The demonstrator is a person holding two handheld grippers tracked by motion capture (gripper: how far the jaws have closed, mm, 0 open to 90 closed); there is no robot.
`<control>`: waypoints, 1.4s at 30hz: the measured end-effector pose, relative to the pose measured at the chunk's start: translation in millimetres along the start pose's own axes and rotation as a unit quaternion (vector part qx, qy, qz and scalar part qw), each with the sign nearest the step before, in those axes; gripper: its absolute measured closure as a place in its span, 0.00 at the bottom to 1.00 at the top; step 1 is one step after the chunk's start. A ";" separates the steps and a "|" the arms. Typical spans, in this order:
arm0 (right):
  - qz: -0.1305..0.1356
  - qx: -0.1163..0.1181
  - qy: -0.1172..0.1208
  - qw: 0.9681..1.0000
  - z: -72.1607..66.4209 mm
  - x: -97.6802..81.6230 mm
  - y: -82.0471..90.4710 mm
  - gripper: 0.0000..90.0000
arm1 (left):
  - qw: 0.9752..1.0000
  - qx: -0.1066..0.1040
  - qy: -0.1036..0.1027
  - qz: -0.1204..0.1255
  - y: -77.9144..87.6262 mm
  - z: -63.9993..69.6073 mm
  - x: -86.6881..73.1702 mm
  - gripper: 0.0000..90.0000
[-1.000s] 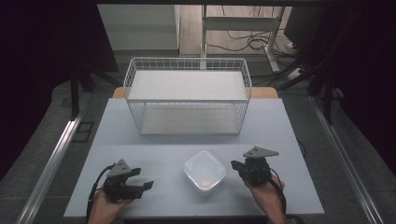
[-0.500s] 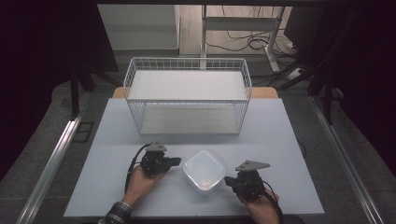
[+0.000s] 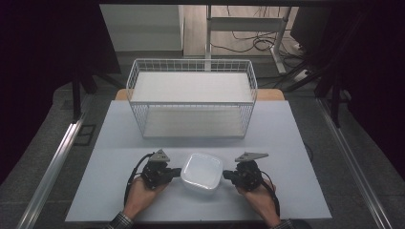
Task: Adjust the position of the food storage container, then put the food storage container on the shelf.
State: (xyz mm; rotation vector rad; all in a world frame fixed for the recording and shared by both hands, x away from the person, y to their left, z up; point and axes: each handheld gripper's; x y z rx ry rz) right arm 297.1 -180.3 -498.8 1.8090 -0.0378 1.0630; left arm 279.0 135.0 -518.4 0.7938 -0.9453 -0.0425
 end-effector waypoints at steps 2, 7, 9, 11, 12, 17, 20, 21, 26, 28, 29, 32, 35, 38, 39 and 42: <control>-0.004 0.000 0.008 1.000 -1.5 5.7 -5.7 0.99 | 1.000 0.009 -0.001 -0.002 4.4 2.5 -3.7 1.00; -0.011 -0.004 0.022 1.000 -4.4 16.5 -15.4 0.99 | 1.000 0.015 0.016 0.004 9.0 4.5 -10.2 1.00; -0.011 -0.012 0.033 0.999 -7.1 20.9 -17.3 0.99 | 1.000 0.020 0.017 0.003 8.9 6.4 -11.6 1.00; -0.009 -0.012 0.033 0.999 -7.1 20.8 -17.3 0.99 | 1.000 0.020 0.018 0.003 9.0 6.8 -12.0 1.00; -0.005 -0.004 0.024 1.000 -5.2 18.3 -17.6 0.99 | 1.000 0.012 0.021 0.008 10.3 6.1 -13.4 1.00; 0.008 -0.010 0.021 1.000 -1.8 11.9 -13.3 0.97 | 0.999 0.013 0.026 0.031 23.1 5.8 -20.6 0.88; 0.027 -0.016 0.037 0.999 2.2 8.9 0.5 0.85 | 0.999 0.024 0.016 0.043 33.6 5.5 -28.2 0.67; 0.027 -0.016 0.037 0.999 2.2 8.9 0.5 0.85 | 0.999 0.024 0.016 0.043 33.6 5.5 -28.2 0.60; 0.026 -0.018 0.050 0.998 7.8 1.6 5.9 0.46 | 0.999 0.032 0.014 0.028 32.2 4.0 -32.0 0.33; 0.018 -0.017 0.058 0.998 10.3 -0.9 -0.7 0.27 | 0.999 0.031 0.011 0.027 32.5 3.2 -32.2 0.21; 0.018 -0.017 0.058 0.998 10.3 -0.9 -0.7 0.27 | 0.999 0.029 0.010 0.028 32.9 2.9 -32.1 0.21; 0.023 -0.012 0.058 0.998 10.6 -1.7 -3.1 0.13 | 0.999 0.007 0.014 0.047 35.1 2.1 -31.6 0.09; 0.027 -0.016 0.061 0.998 11.2 -1.4 -3.2 0.08 | 0.999 0.015 0.002 0.043 33.5 2.0 -32.5 0.07; 0.031 -0.019 0.056 0.998 13.2 -1.6 -2.5 0.07 | 0.999 0.022 -0.007 0.038 31.5 0.0 -34.1 0.05; 0.034 -0.021 0.056 0.998 13.8 -1.6 -2.2 0.07 | 0.999 0.024 -0.010 0.037 31.2 -0.5 -34.3 0.05; 0.040 -0.022 0.056 0.997 14.1 -0.4 0.6 0.07 | 0.999 0.020 -0.014 0.046 31.3 -1.6 -34.3 0.04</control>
Point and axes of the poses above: each handheld gripper's, and its own axes: y roughly backward along the jaws, x roughly out of its top, z roughly to its right, and after that the axes turned 7 degrees about -x, right-handed
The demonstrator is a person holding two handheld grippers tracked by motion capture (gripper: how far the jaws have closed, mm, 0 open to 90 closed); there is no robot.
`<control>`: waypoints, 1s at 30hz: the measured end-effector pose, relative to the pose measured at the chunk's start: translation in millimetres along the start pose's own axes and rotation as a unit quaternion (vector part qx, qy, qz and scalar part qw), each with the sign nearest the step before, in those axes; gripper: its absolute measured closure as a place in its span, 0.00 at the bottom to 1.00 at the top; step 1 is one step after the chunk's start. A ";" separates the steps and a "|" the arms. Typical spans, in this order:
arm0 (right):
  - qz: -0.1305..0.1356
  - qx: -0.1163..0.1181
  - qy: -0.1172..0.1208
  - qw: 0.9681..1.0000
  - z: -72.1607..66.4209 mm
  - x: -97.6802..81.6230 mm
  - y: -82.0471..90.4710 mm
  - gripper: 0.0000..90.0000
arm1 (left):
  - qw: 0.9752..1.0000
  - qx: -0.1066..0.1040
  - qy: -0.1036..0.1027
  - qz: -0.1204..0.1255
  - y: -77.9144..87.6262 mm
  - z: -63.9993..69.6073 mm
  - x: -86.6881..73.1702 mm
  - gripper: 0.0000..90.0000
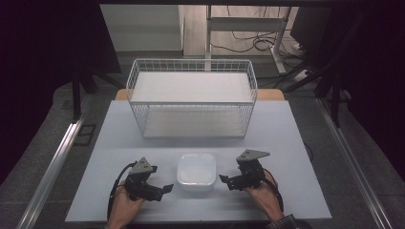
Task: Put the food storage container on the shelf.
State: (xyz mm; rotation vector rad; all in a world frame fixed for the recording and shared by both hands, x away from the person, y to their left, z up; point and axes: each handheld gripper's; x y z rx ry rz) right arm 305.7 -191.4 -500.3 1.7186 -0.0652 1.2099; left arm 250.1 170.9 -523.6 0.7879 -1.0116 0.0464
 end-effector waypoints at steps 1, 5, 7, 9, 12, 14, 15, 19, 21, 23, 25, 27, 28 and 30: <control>0.001 0.000 0.001 1.000 0.0 0.6 0.7 0.07 | 1.000 -0.001 -0.002 0.003 -0.1 -0.1 0.3 0.04; 0.010 0.006 0.006 1.000 -2.2 4.4 4.4 0.07 | 1.000 -0.004 -0.009 0.013 -1.3 1.1 3.3 0.03; 0.014 0.013 0.008 1.000 -3.4 6.6 6.7 0.07 | 1.000 -0.007 -0.008 0.011 -1.6 1.5 4.7 0.03; 0.021 0.011 0.013 1.000 -4.4 8.8 9.1 0.07 | 1.000 -0.010 -0.002 0.007 -0.8 3.1 10.8 0.04; 0.031 0.013 0.011 0.999 -5.9 12.0 12.4 0.07 | 1.000 -0.018 0.002 0.016 2.1 4.0 18.1 0.03; 0.031 0.014 0.005 0.999 -7.4 14.7 13.3 0.07 | 1.000 -0.021 0.000 0.017 3.3 4.3 23.1 0.03; 0.033 0.013 0.004 0.999 -8.3 16.2 13.7 0.06 | 1.000 -0.021 0.000 0.017 3.3 4.3 23.1 0.03; 0.037 0.005 -0.004 0.999 -12.8 21.2 14.4 0.03 | 0.999 -0.032 0.001 0.017 0.5 4.6 31.0 0.03; 0.030 0.002 -0.019 0.999 -18.6 26.8 13.0 0.02 | 0.999 -0.039 0.001 0.013 -5.7 5.2 36.3 0.04; 0.025 0.005 -0.021 0.999 -19.6 27.8 12.0 0.01 | 0.999 -0.038 -0.002 0.009 -8.0 5.8 38.3 0.04; 0.001 0.009 -0.021 1.000 -26.0 31.3 7.1 0.04 | 0.999 -0.042 -0.005 0.005 -15.4 7.1 43.8 0.05; -0.010 0.010 -0.019 1.000 -29.8 33.2 3.4 0.07 | 0.999 -0.042 -0.009 0.001 -20.4 7.5 47.3 0.07; -0.011 0.012 -0.021 1.000 -31.0 33.8 1.7 0.09 | 0.999 -0.042 -0.008 0.000 -22.8 7.4 48.6 0.07; -0.014 0.017 -0.022 1.000 -33.0 34.5 -1.8 0.10 | 0.999 -0.043 -0.006 -0.004 -27.5 5.4 49.5 0.08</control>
Point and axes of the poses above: each handheld gripper's, and its own axes: y roughly backward along the jaws, x roughly out of its top, z roughly to its right, and after that the axes turned 7 degrees about -x, right-handed
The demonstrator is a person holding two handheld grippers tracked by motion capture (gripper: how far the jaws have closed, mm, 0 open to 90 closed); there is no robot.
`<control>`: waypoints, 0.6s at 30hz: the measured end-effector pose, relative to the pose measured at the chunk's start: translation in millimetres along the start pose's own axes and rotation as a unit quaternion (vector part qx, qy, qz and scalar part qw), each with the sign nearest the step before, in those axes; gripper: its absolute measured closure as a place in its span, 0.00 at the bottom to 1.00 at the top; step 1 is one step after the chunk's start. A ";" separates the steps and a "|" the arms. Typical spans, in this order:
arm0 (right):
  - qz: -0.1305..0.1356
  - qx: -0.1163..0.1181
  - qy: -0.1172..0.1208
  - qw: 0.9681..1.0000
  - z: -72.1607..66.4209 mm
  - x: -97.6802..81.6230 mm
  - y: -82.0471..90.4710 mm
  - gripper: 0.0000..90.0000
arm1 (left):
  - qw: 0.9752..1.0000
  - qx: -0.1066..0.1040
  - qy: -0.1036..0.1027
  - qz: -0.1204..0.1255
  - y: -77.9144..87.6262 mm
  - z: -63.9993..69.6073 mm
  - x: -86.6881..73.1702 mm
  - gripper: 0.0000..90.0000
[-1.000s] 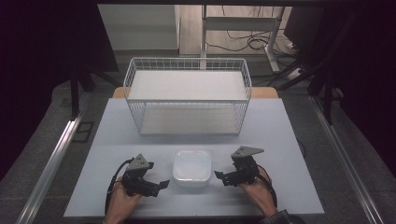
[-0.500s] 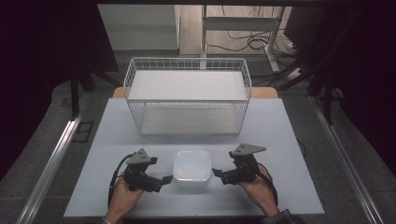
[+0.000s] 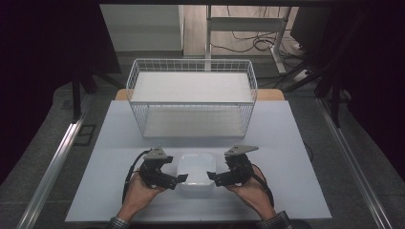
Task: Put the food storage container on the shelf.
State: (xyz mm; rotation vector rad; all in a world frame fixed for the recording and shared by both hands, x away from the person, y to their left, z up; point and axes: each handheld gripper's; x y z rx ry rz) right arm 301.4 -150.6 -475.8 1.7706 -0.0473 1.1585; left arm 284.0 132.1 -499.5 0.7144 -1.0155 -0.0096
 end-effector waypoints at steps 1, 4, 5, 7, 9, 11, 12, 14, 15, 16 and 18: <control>-0.003 0.003 -0.002 1.000 -0.5 -0.1 -2.4 0.11 | 1.000 -0.001 0.002 -0.002 -2.7 -2.0 -0.1 0.09; -0.021 0.021 -0.018 0.999 -0.7 -2.1 -11.2 0.11 | 1.000 -0.017 0.017 -0.008 -9.8 -8.7 -1.7 0.10; -0.026 0.031 -0.028 0.999 -0.3 -3.0 -13.6 0.12 | 0.999 -0.030 0.028 -0.007 -10.7 -10.8 -2.2 0.12; -0.034 0.044 -0.039 0.998 0.5 -3.1 -14.7 0.14 | 0.998 -0.045 0.034 -0.008 -10.7 -12.4 -2.7 0.20; -0.042 0.065 -0.058 0.995 2.0 -3.1 -15.8 0.23 | 0.997 -0.054 0.049 -0.011 -10.0 -12.7 -3.1 0.21; -0.046 0.082 -0.066 0.993 3.1 -3.6 -15.6 0.28 | 0.996 -0.057 0.063 -0.016 -7.5 -11.8 -3.5 0.25; -0.047 0.082 -0.071 0.993 4.9 -4.0 -12.1 0.37 | 0.995 -0.059 0.074 -0.021 -2.0 -10.9 -4.0 0.33; -0.047 0.077 -0.073 0.993 7.6 -3.4 -4.7 0.51 | 0.996 -0.052 0.072 -0.019 5.0 -7.9 -4.7 0.46; -0.046 0.078 -0.075 0.993 8.5 -3.7 -2.7 0.56 | 0.996 -0.049 0.072 -0.019 8.0 -6.2 -5.0 0.51; -0.045 0.081 -0.082 0.992 9.4 -4.2 0.5 0.61 | 0.996 -0.047 0.074 -0.019 10.7 -4.6 -5.2 0.56; -0.043 0.082 -0.085 0.992 9.7 -4.9 2.8 0.64 | 0.996 -0.047 0.075 -0.017 12.8 -3.3 -5.9 0.63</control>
Point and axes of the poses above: each handheld gripper's, and its own axes: y roughly backward along the jaws, x roughly out of its top, z roughly to its right, and after that the axes turned 7 degrees about -x, right-handed
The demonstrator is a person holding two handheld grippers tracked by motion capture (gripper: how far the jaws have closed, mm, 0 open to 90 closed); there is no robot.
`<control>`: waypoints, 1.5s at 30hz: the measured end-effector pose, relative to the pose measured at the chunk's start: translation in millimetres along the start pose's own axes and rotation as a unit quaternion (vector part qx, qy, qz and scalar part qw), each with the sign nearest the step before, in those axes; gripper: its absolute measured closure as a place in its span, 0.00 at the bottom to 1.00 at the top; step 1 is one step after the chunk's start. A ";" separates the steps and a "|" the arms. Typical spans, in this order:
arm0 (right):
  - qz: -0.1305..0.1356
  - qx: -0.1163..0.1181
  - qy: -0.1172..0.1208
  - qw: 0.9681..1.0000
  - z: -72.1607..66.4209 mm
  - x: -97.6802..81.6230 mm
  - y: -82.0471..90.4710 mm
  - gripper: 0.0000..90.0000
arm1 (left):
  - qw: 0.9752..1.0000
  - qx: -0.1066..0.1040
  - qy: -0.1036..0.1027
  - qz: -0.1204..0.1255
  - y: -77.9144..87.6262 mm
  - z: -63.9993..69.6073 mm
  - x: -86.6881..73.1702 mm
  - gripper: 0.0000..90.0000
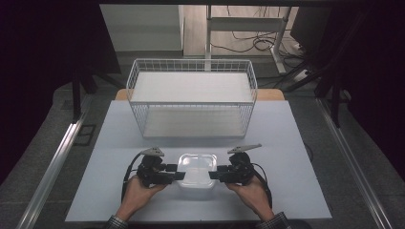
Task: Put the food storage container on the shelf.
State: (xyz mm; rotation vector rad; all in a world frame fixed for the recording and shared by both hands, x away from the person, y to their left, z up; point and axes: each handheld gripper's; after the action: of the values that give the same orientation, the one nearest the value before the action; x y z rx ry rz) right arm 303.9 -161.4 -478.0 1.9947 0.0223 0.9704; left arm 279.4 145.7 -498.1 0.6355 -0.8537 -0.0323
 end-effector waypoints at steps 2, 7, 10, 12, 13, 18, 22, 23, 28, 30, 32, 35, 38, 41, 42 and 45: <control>0.011 -0.006 -0.006 1.000 -3.9 -3.2 5.3 0.70 | 1.000 -0.002 0.010 0.008 4.0 1.6 -2.4 0.69; 0.024 -0.023 -0.014 0.999 -8.3 -3.7 9.5 0.77 | 0.999 -0.013 0.025 0.034 9.1 1.1 -6.0 0.80; 0.043 -0.043 -0.016 0.998 -9.8 -4.4 13.8 0.85 | 0.998 -0.009 0.027 0.051 10.3 3.3 -6.3 0.87; 0.050 -0.058 -0.008 0.997 -11.7 -5.3 14.4 0.86 | 0.998 -0.002 0.025 0.052 9.9 4.6 -6.1 0.89; 0.052 -0.060 -0.007 0.997 -12.3 -5.6 14.2 0.86 | 0.998 0.006 0.025 0.053 9.3 5.9 -5.8 0.89; 0.059 -0.070 0.001 0.996 -14.5 -5.9 13.4 0.86 | 0.998 0.027 0.019 0.052 8.3 9.9 -4.3 0.90; 0.071 -0.069 0.010 0.995 -14.8 -3.3 17.1 0.86 | 0.998 0.030 0.017 0.059 11.3 12.8 -0.4 0.90; 0.075 -0.068 0.012 0.995 -15.1 -2.4 18.4 0.86 | 0.997 0.030 0.016 0.063 12.8 13.9 1.2 0.90; 0.095 -0.061 0.020 0.993 -16.1 4.5 26.4 0.86 | 0.997 0.033 0.012 0.071 18.3 17.0 7.8 0.89; 0.107 -0.058 0.024 0.992 -17.0 10.2 31.2 0.87 | 0.997 0.037 0.007 0.073 20.8 17.8 13.8 0.89; 0.113 -0.058 0.029 0.992 -16.8 15.4 33.9 0.87 | 0.996 0.039 0.005 0.074 21.8 18.1 16.4 0.89; 0.118 -0.059 0.033 0.991 -16.8 22.7 36.0 0.87 | 0.996 0.043 0.001 0.077 25.1 17.6 23.1 0.89; 0.124 -0.059 0.037 0.990 -16.5 31.5 37.7 0.87 | 0.996 0.045 -0.002 0.081 29.7 16.4 31.1 0.89; 0.129 -0.060 0.042 0.989 -16.6 37.4 39.7 0.87 | 0.995 0.051 -0.009 0.086 34.6 17.3 41.0 0.89; 0.133 -0.060 0.044 0.988 -16.9 41.2 41.5 0.87 | 0.995 0.053 -0.012 0.087 36.1 17.8 44.2 0.89; 0.140 -0.064 0.048 0.987 -17.9 50.3 47.3 0.87 | 0.994 0.056 -0.018 0.091 40.3 19.8 53.5 0.89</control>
State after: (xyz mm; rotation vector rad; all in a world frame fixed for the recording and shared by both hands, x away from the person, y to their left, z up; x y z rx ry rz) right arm 311.5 -158.9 -407.2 1.8625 -0.2672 1.2146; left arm 292.2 153.9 -429.9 0.6611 -0.9510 0.1706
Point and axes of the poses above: each handheld gripper's, and its own axes: y roughly backward along the jaws, x roughly out of its top, z roughly to its right, and after that the axes turned 7 degrees about -x, right-handed
